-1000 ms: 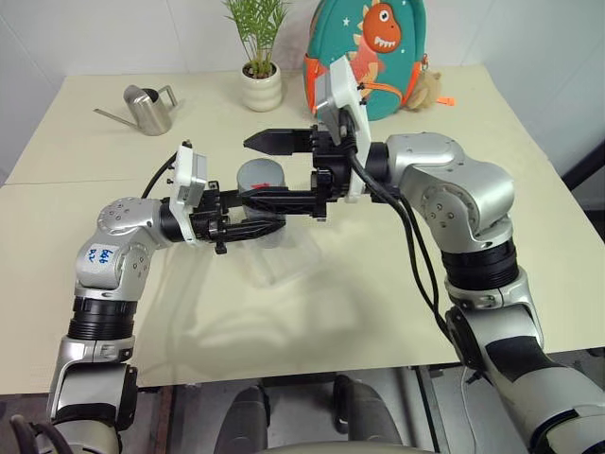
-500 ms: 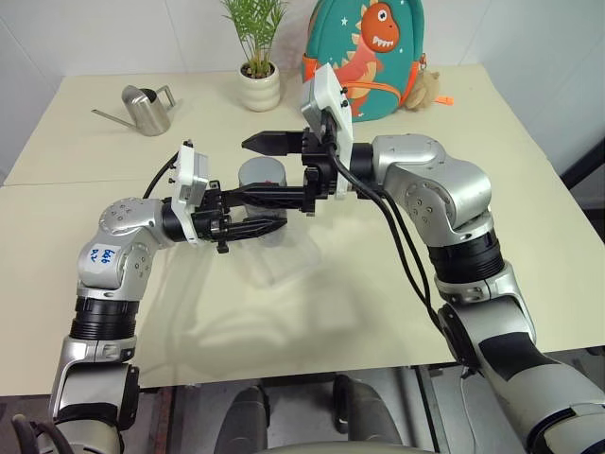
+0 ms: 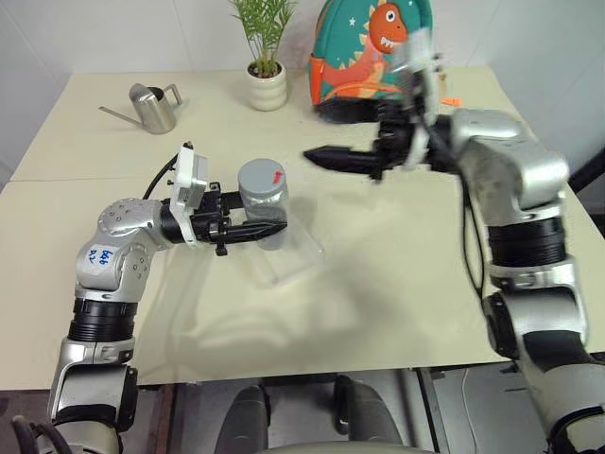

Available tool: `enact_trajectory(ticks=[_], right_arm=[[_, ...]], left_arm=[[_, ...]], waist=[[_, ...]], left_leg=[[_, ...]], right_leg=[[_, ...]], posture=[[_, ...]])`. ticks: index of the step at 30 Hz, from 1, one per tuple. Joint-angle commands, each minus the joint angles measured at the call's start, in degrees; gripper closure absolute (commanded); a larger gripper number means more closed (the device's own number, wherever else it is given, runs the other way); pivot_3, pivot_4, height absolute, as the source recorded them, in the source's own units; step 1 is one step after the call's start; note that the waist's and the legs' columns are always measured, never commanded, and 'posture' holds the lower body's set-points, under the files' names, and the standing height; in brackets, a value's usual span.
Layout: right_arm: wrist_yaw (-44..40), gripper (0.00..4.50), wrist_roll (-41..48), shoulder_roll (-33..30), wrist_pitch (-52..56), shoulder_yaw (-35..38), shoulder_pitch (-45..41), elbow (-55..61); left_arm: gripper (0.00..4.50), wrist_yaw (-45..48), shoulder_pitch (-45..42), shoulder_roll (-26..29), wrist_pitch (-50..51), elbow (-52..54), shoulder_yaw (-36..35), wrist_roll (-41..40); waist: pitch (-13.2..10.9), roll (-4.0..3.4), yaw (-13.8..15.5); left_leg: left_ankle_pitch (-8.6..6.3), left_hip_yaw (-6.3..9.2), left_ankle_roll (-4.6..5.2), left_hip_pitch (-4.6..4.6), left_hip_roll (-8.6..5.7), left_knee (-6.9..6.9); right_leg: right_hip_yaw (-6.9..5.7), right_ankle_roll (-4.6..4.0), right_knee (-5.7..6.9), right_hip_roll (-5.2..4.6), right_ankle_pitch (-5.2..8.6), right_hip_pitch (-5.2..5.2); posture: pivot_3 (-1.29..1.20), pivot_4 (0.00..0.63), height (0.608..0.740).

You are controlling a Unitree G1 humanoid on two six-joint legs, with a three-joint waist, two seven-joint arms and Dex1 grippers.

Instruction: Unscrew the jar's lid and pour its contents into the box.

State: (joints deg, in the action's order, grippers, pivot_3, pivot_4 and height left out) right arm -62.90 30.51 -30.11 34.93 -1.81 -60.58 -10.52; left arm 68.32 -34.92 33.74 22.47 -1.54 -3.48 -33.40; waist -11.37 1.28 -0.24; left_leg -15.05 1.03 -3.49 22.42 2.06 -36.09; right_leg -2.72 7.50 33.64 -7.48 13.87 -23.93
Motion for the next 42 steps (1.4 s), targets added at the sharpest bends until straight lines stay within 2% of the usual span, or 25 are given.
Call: enact_trajectory(ticks=[1,5,13,18,23,30,42], right_arm=[[-1.20,0.04,2.14,-0.88,1.24,1.74,0.55,3.38],[-1.46,0.04,4.71,0.10,3.71,1.79,1.03,6.77],[4.17,0.04,5.51,8.14,7.80,-3.24,0.40,14.39],[9.14,0.04,0.40,12.99,7.17,-8.08,-0.76,11.90],[11.11,0.04,-1.75,14.42,5.80,-7.73,-1.93,8.11],[10.81,0.04,-1.88,13.47,5.22,-6.10,-2.46,6.58],[5.15,0.04,1.85,0.35,4.61,1.86,3.34,8.53]], left_arm=[[2.49,0.27,-0.03,0.57,-0.85,1.76,-1.20,-0.57],[2.49,0.34,-0.20,0.87,-0.95,1.28,-1.23,-0.25],[2.49,0.29,-0.73,0.71,-0.99,0.64,-0.63,0.28],[2.49,0.30,-2.12,0.17,-0.99,-0.28,0.07,0.69],[2.49,0.62,-2.36,0.09,-1.13,-0.52,0.21,0.68],[2.49,0.63,-2.52,-0.30,-1.36,-0.90,0.38,0.74],[2.49,0.39,-1.26,-0.13,-1.48,-0.11,-0.37,0.82]], waist=[[-0.01,-0.02,-0.62],[-0.02,-0.04,-1.32],[-0.02,-0.04,-1.22],[-0.02,-0.04,-1.15],[-0.02,-0.04,-1.16],[-0.02,-0.04,-1.21],[-0.02,-0.04,-0.32]], left_leg=[[0.00,-0.05,0.00,-0.05,0.01,0.03],[0.00,-0.06,0.00,-0.03,0.04,0.00],[0.01,-0.05,-0.01,-0.04,0.05,-0.07],[0.01,-0.04,-0.01,-0.03,0.05,-0.07],[0.01,-0.04,-0.01,-0.01,0.05,-0.06],[0.00,-0.05,0.00,-0.01,0.05,-0.04],[0.00,-0.07,0.00,0.01,0.04,-0.05]], right_leg=[[0.03,-0.01,0.03,0.00,0.01,0.00],[0.04,-0.01,0.06,0.01,0.01,-0.02],[0.06,-0.01,0.14,0.01,0.01,-0.03],[0.06,-0.01,0.15,0.02,0.01,-0.04],[0.06,-0.01,0.13,0.01,0.01,-0.03],[0.06,-0.01,0.14,0.02,0.01,-0.06],[0.06,-0.01,0.09,0.01,0.00,-0.06]], posture=[[0.00,0.150,0.740],[0.00,0.150,0.740],[0.00,0.150,0.740],[0.00,0.150,0.740],[0.00,0.150,0.740],[0.00,0.150,0.740],[0.00,0.150,0.740]])
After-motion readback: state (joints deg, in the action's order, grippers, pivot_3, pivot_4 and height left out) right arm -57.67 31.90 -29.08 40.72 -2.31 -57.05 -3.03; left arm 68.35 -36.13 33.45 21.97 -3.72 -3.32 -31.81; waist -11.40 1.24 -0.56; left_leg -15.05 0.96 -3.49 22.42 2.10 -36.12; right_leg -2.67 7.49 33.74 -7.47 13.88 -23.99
